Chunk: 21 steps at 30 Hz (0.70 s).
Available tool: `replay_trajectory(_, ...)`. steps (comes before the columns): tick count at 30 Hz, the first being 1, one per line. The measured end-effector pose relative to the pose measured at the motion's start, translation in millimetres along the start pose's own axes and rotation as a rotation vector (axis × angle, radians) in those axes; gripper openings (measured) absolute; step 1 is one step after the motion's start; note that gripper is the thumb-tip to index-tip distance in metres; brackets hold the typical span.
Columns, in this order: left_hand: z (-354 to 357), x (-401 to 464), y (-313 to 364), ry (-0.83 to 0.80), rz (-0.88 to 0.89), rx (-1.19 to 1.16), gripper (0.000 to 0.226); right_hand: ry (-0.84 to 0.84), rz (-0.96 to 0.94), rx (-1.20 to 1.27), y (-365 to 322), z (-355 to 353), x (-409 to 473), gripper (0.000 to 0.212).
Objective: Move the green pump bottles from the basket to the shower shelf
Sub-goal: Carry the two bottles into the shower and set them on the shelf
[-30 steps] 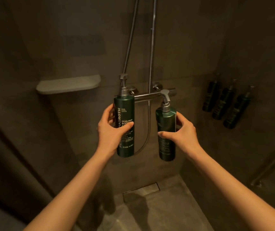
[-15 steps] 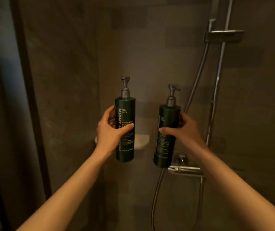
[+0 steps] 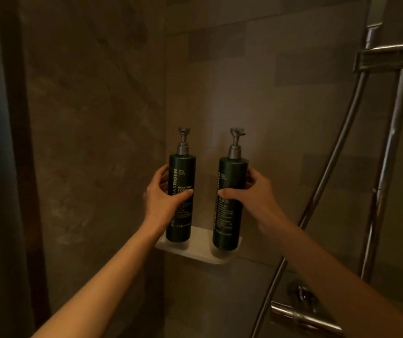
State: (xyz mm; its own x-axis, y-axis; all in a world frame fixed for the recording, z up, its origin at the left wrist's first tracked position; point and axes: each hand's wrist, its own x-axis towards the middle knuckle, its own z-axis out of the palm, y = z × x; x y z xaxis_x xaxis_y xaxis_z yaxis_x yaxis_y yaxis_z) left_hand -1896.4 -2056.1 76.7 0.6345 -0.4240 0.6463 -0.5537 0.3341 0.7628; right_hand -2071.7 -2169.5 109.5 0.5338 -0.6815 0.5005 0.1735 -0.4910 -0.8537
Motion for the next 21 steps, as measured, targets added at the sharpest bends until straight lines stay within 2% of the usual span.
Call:
replay_trajectory(5, 4, -5, -24, 0.052, -0.076, 0.040, 0.077, -0.060, 0.019, 0.007, 13, 5, 18, 0.065)
replay_trajectory(11, 0, -1, -37, 0.111, -0.088, 0.071, 0.079, -0.113, 0.012, 0.022, 26, 21, 26, 0.058)
replay_trajectory(21, -11, -1, -48, 0.126, -0.068, 0.130, 0.082, -0.025, 0.006, -0.081, 46, 62, 38, 0.065)
